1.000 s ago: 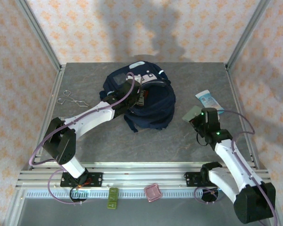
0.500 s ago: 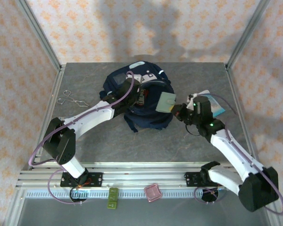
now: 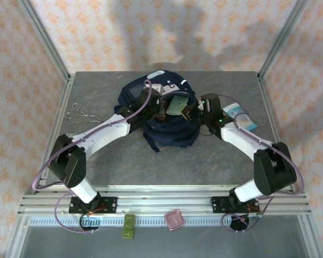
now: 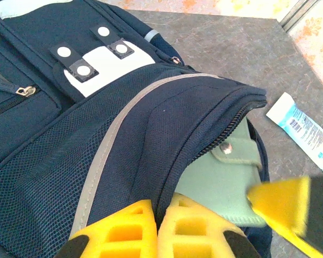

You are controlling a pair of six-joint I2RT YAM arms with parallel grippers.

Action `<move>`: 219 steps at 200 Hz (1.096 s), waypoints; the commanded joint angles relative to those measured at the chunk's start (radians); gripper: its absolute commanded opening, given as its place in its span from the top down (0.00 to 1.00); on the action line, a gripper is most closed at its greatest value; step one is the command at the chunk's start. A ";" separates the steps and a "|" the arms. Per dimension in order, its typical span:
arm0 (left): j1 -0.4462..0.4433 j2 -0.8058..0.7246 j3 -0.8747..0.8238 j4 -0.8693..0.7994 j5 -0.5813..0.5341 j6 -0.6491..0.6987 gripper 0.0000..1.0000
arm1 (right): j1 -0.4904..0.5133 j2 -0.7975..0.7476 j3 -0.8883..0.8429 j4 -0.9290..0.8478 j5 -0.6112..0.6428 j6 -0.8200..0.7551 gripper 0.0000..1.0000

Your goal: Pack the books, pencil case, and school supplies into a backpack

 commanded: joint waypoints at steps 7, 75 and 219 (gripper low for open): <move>-0.017 -0.052 0.040 0.094 0.042 -0.046 1.00 | 0.003 0.081 0.081 0.135 0.120 0.065 1.00; -0.025 -0.056 0.029 0.108 0.038 -0.078 1.00 | 0.057 0.241 0.170 0.133 0.112 0.056 0.87; -0.114 0.136 0.107 0.044 0.194 -0.096 0.82 | 0.042 -0.210 -0.170 -0.152 0.262 -0.131 0.69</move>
